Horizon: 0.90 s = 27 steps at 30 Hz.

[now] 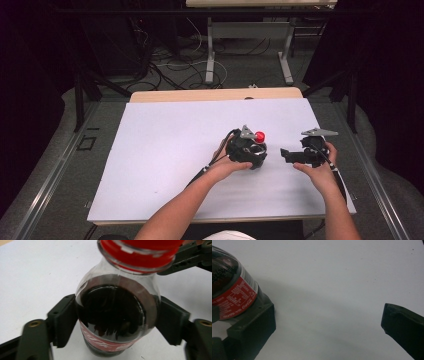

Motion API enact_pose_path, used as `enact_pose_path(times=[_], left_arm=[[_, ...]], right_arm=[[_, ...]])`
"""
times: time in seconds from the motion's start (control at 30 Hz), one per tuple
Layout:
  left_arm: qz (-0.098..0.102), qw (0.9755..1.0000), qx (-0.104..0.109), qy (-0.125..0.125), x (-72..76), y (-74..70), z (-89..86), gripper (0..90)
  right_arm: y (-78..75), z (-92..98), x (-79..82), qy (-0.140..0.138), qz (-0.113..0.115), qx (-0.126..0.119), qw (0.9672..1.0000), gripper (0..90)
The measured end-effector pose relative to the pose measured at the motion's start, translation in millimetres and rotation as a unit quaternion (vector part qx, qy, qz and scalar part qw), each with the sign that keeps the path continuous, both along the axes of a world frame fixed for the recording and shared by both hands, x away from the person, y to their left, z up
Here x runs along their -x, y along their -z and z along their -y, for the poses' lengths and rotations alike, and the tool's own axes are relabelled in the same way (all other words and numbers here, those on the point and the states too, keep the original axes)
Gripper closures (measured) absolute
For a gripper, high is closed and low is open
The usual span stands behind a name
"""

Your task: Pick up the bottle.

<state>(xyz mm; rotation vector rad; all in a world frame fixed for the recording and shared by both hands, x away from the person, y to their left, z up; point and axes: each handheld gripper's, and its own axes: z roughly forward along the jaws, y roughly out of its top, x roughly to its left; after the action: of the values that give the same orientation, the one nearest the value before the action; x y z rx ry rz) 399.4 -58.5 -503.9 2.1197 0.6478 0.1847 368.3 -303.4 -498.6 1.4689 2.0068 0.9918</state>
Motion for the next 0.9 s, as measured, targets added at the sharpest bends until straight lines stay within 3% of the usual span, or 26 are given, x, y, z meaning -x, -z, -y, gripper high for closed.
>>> enact_pose_path(times=[0.4,0.57,0.77,0.9], left_arm=[[0.023,0.9996,-0.014,0.008,2.0,-1.7,-1.5,29.1],[0.016,0.9998,-0.015,0.003,4.0,-3.6,-3.9,29.5],[0.02,0.9997,-0.013,0.002,5.4,-10.3,-16.3,29.7],[0.016,0.9998,-0.015,0.002,7.3,-16.8,-30.6,29.7]], right_arm=[[0.6,-1.2,-0.2,-0.003,0.0,-0.008,1.0,0.0],[0.9,0.0,-0.5,-0.006,0.001,-0.008,0.9999,0.0],[-0.9,-2.0,0.6,-0.012,0.003,-0.018,0.9998,3.6],[-3.3,-7.5,2.3,-0.024,0.005,-0.011,0.9996,8.7]])
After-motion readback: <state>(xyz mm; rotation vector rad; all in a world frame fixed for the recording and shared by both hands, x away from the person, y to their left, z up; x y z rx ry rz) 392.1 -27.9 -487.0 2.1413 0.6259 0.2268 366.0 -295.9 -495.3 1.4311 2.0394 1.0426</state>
